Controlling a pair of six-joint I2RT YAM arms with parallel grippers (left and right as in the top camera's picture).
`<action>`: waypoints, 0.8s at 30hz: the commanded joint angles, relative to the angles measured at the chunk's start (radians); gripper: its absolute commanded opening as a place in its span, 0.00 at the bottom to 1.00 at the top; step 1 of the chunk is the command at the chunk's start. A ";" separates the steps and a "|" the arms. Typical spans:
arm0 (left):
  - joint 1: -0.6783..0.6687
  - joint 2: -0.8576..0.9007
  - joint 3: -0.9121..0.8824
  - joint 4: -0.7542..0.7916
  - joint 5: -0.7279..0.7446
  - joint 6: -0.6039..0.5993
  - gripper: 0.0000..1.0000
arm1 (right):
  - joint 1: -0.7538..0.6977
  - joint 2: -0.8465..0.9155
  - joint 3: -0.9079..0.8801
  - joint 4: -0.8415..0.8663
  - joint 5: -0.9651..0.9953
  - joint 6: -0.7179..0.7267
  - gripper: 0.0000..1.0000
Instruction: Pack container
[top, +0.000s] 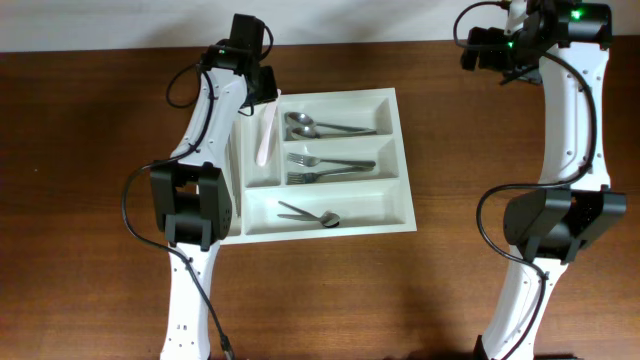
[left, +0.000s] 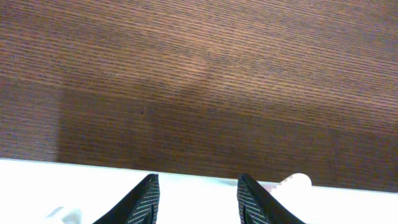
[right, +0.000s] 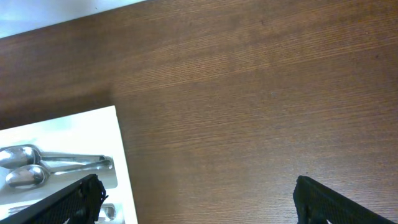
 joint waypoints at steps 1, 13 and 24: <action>0.010 0.020 0.011 -0.011 -0.003 0.017 0.43 | -0.001 0.003 -0.005 0.000 0.005 0.005 0.99; 0.006 0.020 0.057 -0.042 -0.003 0.017 0.42 | -0.001 0.003 -0.005 0.000 0.005 0.005 0.99; -0.008 0.018 0.057 -0.071 0.015 0.130 0.42 | -0.001 0.003 -0.005 0.000 0.005 0.005 0.99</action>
